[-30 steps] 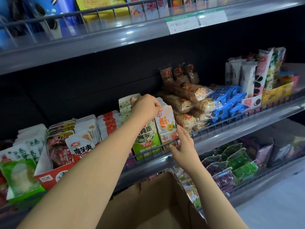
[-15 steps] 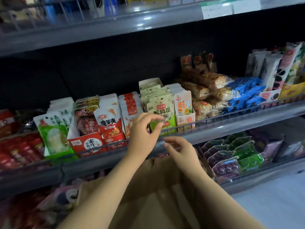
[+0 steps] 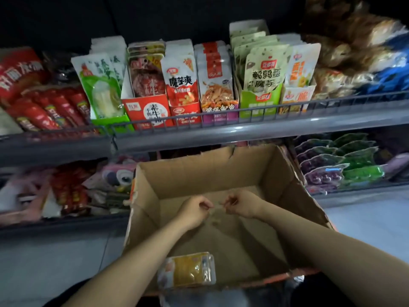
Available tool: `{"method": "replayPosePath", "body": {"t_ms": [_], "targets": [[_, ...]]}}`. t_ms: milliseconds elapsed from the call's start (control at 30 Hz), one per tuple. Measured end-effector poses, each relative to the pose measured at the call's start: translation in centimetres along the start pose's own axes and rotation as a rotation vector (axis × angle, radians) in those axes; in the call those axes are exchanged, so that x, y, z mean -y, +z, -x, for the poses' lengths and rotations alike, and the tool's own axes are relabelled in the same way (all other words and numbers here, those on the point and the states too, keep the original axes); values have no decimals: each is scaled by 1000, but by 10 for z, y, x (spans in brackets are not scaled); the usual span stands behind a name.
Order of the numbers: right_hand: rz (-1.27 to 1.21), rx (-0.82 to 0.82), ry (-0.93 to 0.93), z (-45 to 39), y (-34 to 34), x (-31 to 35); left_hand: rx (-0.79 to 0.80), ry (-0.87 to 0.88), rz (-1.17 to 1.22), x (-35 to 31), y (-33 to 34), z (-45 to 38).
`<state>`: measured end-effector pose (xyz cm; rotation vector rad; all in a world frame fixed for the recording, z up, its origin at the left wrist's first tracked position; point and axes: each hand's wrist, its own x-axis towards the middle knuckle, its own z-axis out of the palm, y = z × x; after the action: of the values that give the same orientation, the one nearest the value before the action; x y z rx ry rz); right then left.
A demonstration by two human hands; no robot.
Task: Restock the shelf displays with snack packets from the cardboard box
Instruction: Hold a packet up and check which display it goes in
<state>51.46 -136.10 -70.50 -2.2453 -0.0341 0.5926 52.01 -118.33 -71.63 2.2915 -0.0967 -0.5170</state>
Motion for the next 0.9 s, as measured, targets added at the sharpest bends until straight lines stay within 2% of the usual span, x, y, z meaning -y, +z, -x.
{"method": "replayPosePath", "body": {"t_ms": [167,267,467,567,900], "targets": [[99,372,101,-19,31,-17,311,-230,-299,37,7,2],[72,490,183,-23,49,-25,387,-313,-385,52,10,4],[11,550,301,-28,74,-35,506,-325,-459,66,13,6],[-104,603,347,-26,83,-37,547,-320,-485,69,15,6],[-237,650,384,-24,91,-41,731,-308,-625,66,19,6]]}}
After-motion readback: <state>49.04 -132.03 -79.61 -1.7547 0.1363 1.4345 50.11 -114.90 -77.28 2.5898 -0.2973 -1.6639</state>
